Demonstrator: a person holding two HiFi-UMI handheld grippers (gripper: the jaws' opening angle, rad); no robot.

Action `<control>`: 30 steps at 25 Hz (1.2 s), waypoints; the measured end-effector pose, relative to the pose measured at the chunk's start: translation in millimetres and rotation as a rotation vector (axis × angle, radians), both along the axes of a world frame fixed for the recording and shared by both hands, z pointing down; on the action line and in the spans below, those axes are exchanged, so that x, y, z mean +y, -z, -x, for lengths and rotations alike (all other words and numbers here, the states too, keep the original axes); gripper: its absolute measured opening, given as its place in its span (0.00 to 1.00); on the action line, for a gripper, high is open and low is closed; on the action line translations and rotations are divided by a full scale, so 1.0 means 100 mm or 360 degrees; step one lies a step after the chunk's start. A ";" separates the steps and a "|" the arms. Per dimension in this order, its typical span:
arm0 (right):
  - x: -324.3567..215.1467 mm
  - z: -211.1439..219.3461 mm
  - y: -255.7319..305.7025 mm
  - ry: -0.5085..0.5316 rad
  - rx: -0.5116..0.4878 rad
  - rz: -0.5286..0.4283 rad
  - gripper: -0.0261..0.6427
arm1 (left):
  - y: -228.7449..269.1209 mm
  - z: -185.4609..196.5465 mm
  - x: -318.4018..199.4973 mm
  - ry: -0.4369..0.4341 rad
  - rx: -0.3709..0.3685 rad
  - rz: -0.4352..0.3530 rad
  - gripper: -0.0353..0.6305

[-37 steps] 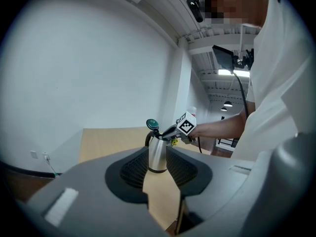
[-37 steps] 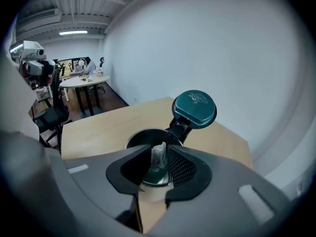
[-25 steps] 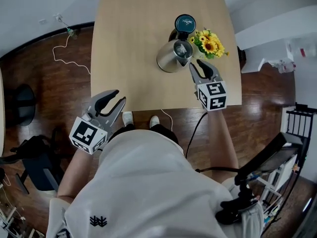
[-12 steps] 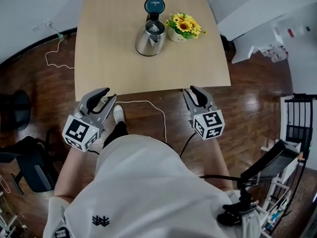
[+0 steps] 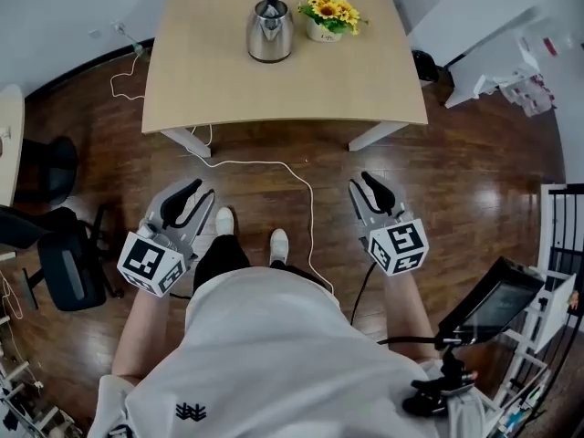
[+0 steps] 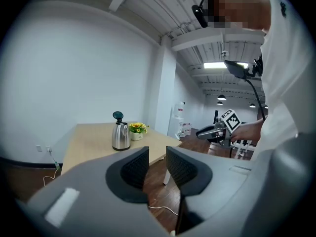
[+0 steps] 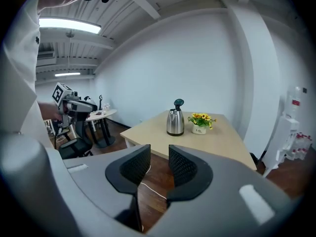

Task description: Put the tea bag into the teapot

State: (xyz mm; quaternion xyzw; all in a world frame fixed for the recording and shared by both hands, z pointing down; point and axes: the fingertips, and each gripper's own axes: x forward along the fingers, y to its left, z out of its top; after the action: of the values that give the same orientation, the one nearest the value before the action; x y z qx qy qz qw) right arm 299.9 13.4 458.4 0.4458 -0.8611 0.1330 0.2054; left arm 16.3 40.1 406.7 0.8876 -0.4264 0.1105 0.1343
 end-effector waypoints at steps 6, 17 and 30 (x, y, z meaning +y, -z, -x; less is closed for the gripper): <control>0.61 -0.01 0.29 -0.0055 -0.0048 -0.0078 0.22 | 0.19 0.04 0.44 -0.0077 -0.0031 -0.0079 0.20; 1.68 0.81 0.65 -0.0111 -0.0076 -0.0150 0.23 | 0.27 0.67 1.38 -0.0173 0.0047 -0.0088 0.20; 2.29 1.37 0.69 -0.0149 -0.0004 -0.0169 0.22 | 0.22 1.23 1.95 -0.0205 0.0094 -0.0121 0.20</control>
State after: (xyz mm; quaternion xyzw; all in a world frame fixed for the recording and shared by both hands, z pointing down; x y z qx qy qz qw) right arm 162.9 242.0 389.4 0.4957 -0.8453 0.0970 0.1739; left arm -106.5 235.5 384.7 0.9206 -0.3682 0.0764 0.1055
